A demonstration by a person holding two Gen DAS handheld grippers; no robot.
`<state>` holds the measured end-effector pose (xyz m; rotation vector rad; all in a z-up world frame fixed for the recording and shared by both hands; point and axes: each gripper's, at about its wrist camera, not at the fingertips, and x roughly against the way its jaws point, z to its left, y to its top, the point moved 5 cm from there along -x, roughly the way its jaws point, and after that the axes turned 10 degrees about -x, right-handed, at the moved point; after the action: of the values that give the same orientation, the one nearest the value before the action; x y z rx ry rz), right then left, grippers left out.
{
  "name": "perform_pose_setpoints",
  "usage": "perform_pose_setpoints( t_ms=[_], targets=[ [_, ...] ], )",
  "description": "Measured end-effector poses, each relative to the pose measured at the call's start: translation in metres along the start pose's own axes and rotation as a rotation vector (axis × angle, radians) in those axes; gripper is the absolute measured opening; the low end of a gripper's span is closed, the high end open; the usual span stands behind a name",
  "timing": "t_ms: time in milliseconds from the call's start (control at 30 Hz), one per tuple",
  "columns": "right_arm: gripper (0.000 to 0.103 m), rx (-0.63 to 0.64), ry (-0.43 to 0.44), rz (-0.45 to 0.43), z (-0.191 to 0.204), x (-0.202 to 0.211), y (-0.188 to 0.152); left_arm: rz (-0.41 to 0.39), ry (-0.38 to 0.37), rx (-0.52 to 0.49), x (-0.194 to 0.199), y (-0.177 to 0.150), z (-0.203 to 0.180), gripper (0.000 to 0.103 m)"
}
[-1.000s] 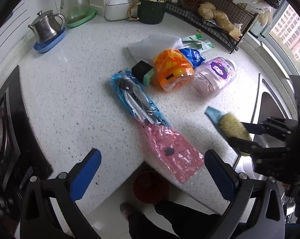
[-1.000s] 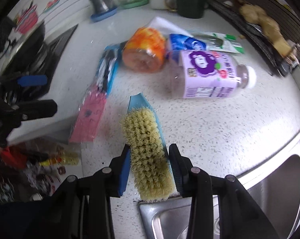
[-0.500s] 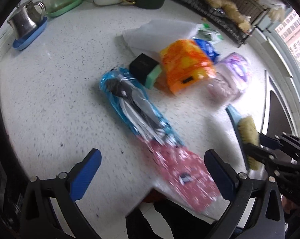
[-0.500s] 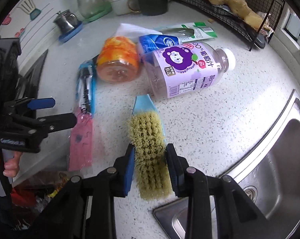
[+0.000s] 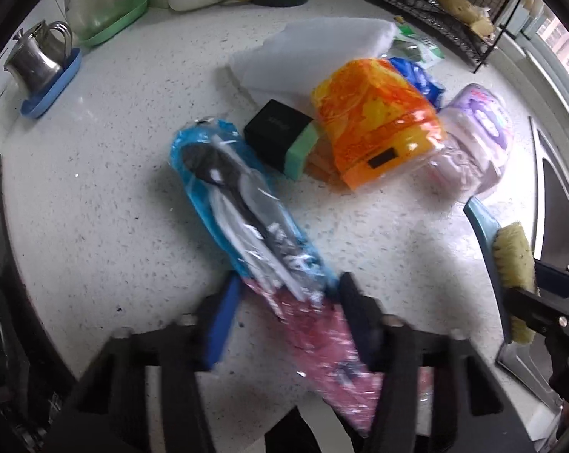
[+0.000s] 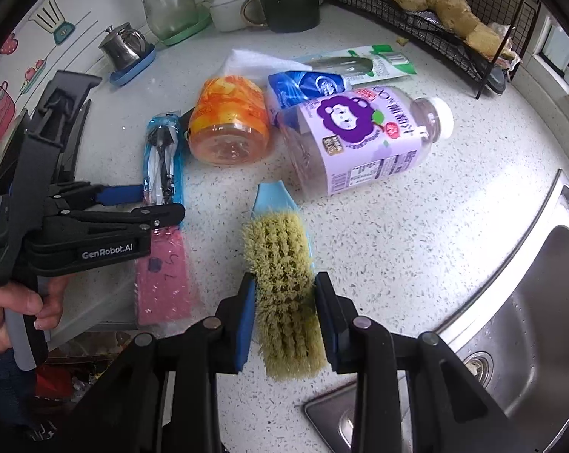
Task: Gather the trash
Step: 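Grasp the pink-wrapped toothbrush pack with the left tool while the right tool holds the brush, then carry the brush and toothbrush pack down over the red bin with both tools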
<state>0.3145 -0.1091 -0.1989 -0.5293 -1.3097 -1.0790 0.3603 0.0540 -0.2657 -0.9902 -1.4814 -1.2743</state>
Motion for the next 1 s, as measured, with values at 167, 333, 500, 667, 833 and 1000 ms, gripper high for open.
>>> perform_pose_setpoints(
  t_ms=[167,333,500,667,833,1000],
  targets=[
    [0.029,-0.028,0.013,-0.003,-0.007,0.005,-0.003,-0.006,-0.011,-0.027,0.001,-0.006,-0.008,0.03],
    [0.029,-0.031,0.021,0.003,-0.004,0.004,-0.008,-0.019,-0.014,-0.041,0.008,-0.023,-0.011,0.02],
    [0.029,-0.054,0.011,-0.008,-0.002,0.011,-0.021,-0.022,-0.033,-0.061,0.017,-0.037,-0.01,0.017],
    [0.029,-0.11,-0.006,-0.048,0.005,0.023,-0.033,-0.044,-0.045,-0.137,0.034,-0.049,-0.009,0.014],
    [0.028,-0.15,-0.025,-0.098,0.021,0.039,-0.046,-0.09,-0.065,-0.212,0.058,-0.058,-0.012,0.013],
    [0.028,-0.18,-0.044,-0.146,0.042,0.059,-0.072,-0.132,-0.084,-0.28,0.088,-0.076,-0.022,0.013]
  ],
)
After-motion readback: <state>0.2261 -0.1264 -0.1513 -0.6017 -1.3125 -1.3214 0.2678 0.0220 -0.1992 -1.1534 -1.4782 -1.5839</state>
